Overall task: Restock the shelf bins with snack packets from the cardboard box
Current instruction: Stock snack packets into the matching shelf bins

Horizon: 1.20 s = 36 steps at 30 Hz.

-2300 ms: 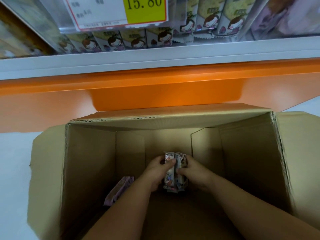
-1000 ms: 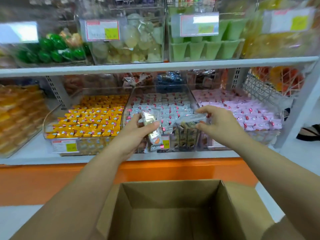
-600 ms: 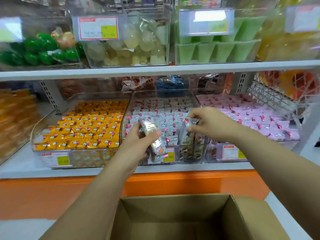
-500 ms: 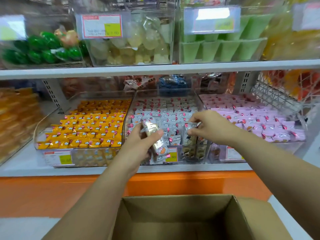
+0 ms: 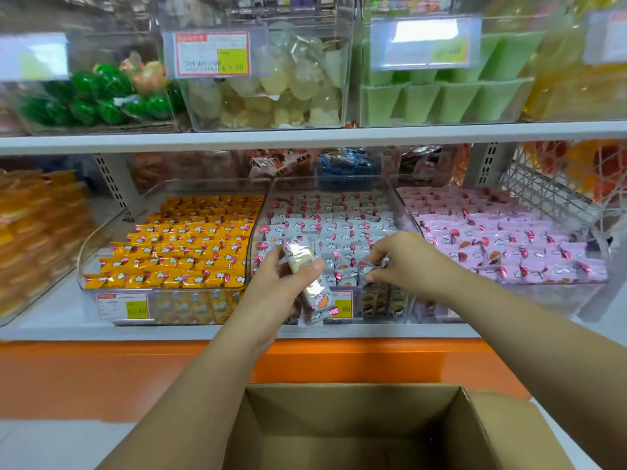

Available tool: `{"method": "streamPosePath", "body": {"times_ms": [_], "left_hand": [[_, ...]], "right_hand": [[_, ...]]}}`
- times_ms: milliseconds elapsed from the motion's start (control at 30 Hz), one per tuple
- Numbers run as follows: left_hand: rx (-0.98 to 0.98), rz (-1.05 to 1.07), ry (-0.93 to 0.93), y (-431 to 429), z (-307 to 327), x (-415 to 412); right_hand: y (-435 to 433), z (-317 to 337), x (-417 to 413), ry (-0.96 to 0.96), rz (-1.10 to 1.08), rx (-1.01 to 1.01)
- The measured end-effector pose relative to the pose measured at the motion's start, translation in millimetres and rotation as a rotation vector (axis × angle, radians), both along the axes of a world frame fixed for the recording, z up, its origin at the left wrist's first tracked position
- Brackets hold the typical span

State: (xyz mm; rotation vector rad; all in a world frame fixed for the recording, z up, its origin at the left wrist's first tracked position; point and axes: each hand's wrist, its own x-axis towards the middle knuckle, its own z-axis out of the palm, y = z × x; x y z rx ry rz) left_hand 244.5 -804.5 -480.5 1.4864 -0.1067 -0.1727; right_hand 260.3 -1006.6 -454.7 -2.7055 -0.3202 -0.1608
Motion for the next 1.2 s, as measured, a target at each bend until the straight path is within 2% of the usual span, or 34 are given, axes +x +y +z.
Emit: {"method": "streamPosePath", "body": {"times_ms": [267,433,633,700,767,833,900,1000,1200], "left_hand": [[-0.008,-0.001,-0.004,1,0,0],[0.004,0.011,0.014,4,-2,2],[-0.026,0.013,0.012,-2,4,-2],[-0.030,0.006,0.006,-6,6,-3],[-0.061,0.010,0.003,-10,9,-5],[-0.127,0.017,0.003,-15,13,-8],[-0.190,0.009,0.000,-23,17,-14],[-0.210,-0.005,0.015,-36,20,-24],[-0.391,-0.135,0.052,-37,23,-22]], "right_hand": [[6,-8,-1,0.008,0.024,-0.020],[9,-12,5,0.037,0.049,-0.127],[9,-13,-5,0.101,0.095,-0.151],[8,-3,-17,0.021,0.079,-0.037],[13,9,-36,-0.054,0.058,0.192],[20,16,-56,0.044,0.091,0.416],[24,10,-66,0.090,0.100,0.433],[21,0,-63,0.010,0.069,0.432],[-1,19,-54,0.156,0.097,0.814]]}}
